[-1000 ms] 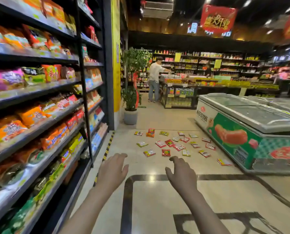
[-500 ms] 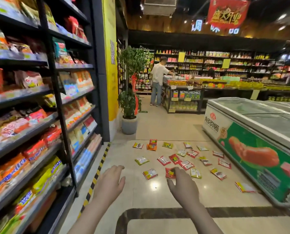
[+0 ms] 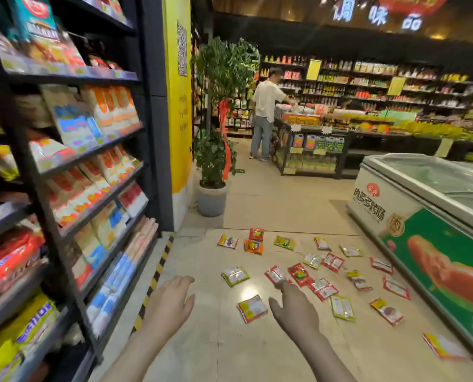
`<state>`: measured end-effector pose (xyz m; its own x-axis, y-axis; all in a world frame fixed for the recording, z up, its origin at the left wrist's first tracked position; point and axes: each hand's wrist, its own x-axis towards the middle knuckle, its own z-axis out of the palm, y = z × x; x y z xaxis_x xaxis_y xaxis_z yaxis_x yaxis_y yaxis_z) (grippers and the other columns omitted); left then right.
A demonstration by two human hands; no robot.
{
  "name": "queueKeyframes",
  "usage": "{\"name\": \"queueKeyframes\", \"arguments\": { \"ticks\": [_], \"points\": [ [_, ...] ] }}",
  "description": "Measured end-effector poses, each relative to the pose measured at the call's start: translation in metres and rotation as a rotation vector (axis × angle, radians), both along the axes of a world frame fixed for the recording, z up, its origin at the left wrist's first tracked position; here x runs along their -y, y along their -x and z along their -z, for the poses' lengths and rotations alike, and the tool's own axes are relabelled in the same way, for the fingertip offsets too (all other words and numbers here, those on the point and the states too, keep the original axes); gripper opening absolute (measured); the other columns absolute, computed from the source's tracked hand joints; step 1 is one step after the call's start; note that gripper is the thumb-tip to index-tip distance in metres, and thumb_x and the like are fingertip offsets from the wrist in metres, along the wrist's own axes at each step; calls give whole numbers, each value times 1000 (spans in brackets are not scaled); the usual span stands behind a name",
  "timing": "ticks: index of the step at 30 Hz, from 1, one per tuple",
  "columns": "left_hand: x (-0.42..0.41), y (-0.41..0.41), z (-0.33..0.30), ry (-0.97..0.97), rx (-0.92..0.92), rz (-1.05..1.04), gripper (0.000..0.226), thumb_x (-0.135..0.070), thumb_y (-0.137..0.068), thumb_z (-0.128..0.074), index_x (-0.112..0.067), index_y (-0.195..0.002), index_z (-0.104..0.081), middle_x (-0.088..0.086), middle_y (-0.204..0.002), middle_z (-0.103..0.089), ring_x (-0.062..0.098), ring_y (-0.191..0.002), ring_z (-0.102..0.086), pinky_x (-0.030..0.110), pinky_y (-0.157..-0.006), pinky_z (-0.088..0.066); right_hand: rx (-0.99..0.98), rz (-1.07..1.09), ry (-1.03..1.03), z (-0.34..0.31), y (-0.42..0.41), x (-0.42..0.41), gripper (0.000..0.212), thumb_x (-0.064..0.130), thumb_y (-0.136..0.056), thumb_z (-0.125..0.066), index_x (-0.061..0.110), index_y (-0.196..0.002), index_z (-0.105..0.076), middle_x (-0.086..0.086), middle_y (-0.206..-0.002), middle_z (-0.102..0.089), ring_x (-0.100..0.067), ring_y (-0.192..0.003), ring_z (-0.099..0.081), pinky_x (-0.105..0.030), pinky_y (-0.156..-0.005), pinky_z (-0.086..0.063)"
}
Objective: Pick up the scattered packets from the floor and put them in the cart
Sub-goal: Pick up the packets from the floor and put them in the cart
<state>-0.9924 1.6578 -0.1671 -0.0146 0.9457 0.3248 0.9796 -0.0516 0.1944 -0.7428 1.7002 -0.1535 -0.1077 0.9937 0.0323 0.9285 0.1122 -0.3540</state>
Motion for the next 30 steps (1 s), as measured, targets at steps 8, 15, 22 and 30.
{"name": "queueKeyframes", "arguments": {
  "ticks": [8, 15, 22, 30],
  "points": [
    [-209, 58, 33, 96, 134, 33, 28, -11, -70, -77, -7, -97, -70, 8, -88, -71, 28, -76, -69, 34, -61, -57, -3, 30, 53, 22, 57, -202, 39, 33, -93, -46, 20, -130, -44, -2, -130, -53, -21, -118, -53, -30, -84, -46],
    [-412, 105, 54, 148, 174, -9, 31, -18, -86, -62, -10, -116, -62, 7, -112, -66, 28, -102, -62, 36, -80, -51, 24, 18, 82, 46, 106, -408, 38, 35, -94, -46, 20, -129, -44, -2, -128, -54, -20, -112, -55, -30, -83, -48],
    [-595, 154, 63, 209, 239, -5, 33, -22, -90, -51, -10, -121, -56, 7, -118, -61, 31, -111, -55, 39, -90, -47, 39, 37, 161, 57, 151, -582, 39, 34, -94, -46, 21, -131, -44, -1, -133, -52, -21, -118, -53, -31, -86, -47],
    [-791, 213, 92, 294, 111, 66, 39, -26, -95, -45, -17, -133, -47, 0, -131, -53, 20, -122, -48, 31, -94, -39, 71, 128, 250, 109, 207, -762, 37, 35, -94, -45, 17, -126, -45, -5, -125, -54, -24, -114, -53, -33, -85, -46]
  ]
}}
